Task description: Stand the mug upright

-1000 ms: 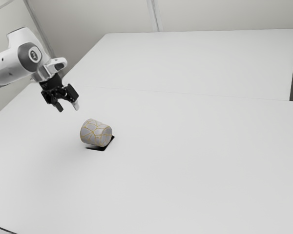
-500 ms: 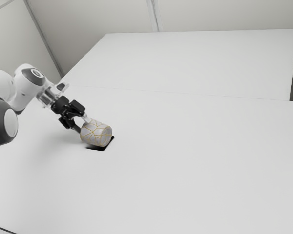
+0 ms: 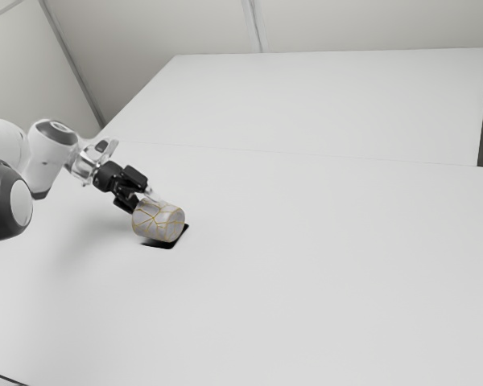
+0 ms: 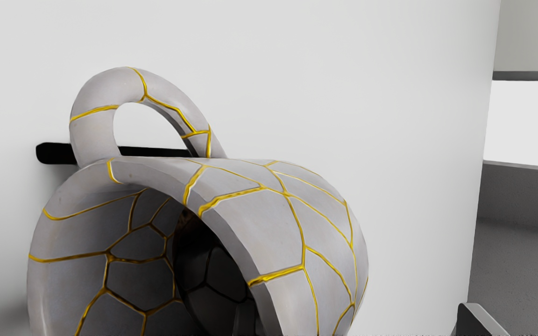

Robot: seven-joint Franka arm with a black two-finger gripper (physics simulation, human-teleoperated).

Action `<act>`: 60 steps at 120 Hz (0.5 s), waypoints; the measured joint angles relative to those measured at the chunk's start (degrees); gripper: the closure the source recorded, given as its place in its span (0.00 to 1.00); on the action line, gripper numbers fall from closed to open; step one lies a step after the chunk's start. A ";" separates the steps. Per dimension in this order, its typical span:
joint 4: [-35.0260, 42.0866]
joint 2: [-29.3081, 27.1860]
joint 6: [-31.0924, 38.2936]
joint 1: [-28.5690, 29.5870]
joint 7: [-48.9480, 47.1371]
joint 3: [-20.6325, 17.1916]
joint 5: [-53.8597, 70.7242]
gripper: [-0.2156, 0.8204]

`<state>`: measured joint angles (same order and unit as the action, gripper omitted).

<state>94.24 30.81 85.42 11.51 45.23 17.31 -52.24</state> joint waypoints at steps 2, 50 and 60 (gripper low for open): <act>0.12 0.00 -0.04 0.00 0.12 0.00 -0.12 0.42; 1.62 -0.18 -1.20 0.01 1.96 -0.03 -2.03 0.88; 1.97 -0.21 -1.25 0.01 2.19 -0.04 -2.22 0.91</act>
<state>96.21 30.59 84.18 11.52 47.42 17.27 -54.46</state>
